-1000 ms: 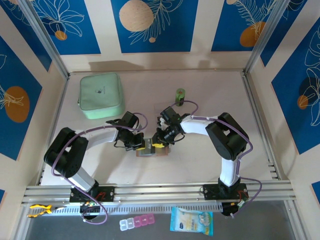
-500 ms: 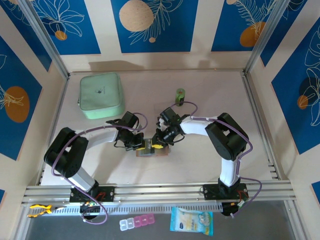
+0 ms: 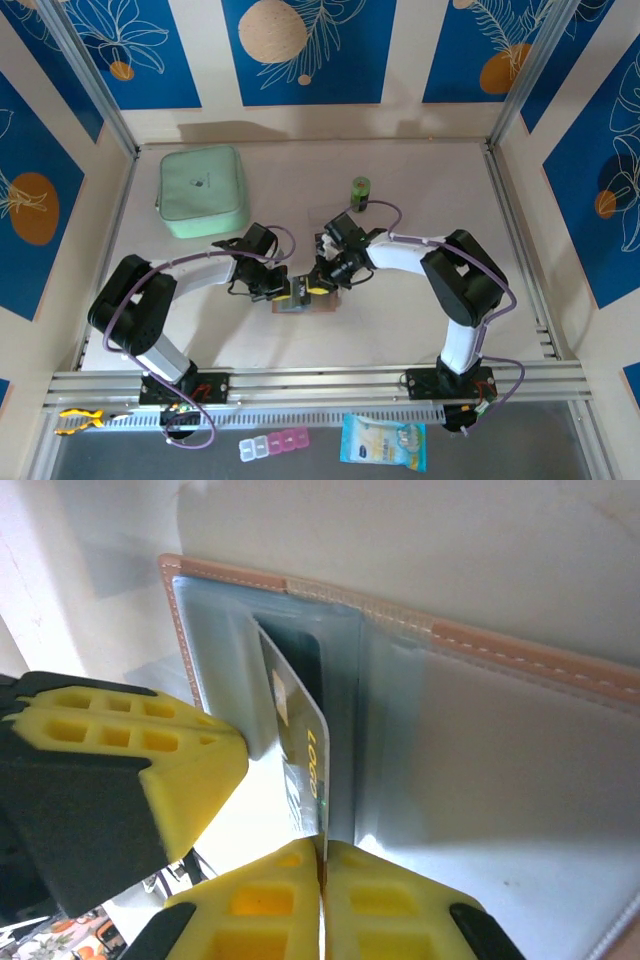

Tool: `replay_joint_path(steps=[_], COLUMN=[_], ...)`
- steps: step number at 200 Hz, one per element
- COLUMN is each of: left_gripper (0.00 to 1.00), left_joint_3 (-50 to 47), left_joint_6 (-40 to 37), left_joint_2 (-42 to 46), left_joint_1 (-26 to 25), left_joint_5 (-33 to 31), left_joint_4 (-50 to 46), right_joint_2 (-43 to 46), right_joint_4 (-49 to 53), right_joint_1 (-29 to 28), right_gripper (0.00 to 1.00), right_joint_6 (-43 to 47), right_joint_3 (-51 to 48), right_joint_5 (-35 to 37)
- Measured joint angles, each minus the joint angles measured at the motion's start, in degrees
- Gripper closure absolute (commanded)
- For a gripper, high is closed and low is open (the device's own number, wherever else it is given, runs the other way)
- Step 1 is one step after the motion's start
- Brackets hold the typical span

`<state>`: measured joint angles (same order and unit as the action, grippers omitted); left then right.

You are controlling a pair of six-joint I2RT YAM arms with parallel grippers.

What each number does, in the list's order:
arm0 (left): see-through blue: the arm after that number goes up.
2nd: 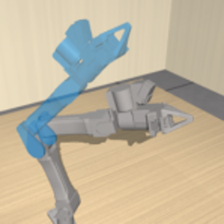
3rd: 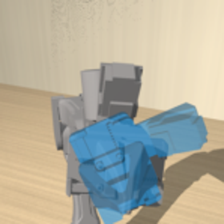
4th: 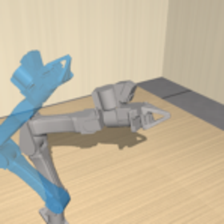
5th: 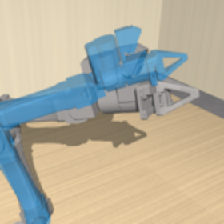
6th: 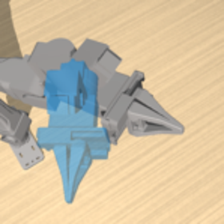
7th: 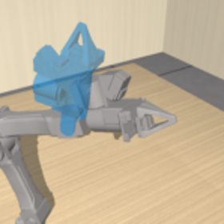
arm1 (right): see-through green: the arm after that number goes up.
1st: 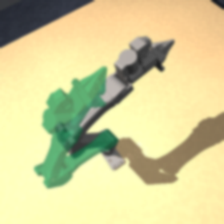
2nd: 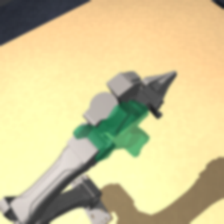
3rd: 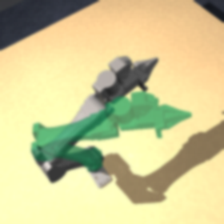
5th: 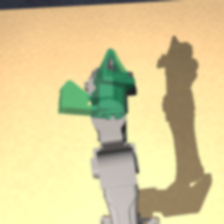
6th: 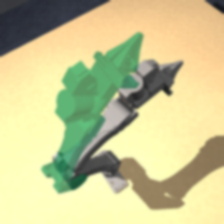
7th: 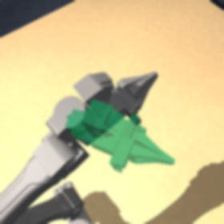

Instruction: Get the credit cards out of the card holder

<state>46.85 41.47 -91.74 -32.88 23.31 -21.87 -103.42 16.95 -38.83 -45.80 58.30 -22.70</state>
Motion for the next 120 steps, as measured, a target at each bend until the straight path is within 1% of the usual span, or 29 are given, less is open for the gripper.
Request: replay_joint_path(steps=[72,98,120], left_gripper=[0.97,0.96,0.95], left_joint_3=[0.0,0.0,0.0], left_joint_6=[0.0,0.0,0.0], left_joint_2=[0.2,0.2,0.6], left_joint_1=[0.0,0.0,0.0], left_joint_5=[0.0,0.0,0.0], left_joint_4=[0.0,0.0,0.0], right_joint_2=[4.3,4.6,4.6], right_joint_4=[7.1,11.8,16.8], right_joint_1=[1.9,3.1,3.9], right_gripper=[0.97,0.99,0.99], right_joint_6=[5.5,10.8,17.8], right_joint_3=[0.5,3.0,7.0], right_joint_5=[3.3,5.0,7.4])
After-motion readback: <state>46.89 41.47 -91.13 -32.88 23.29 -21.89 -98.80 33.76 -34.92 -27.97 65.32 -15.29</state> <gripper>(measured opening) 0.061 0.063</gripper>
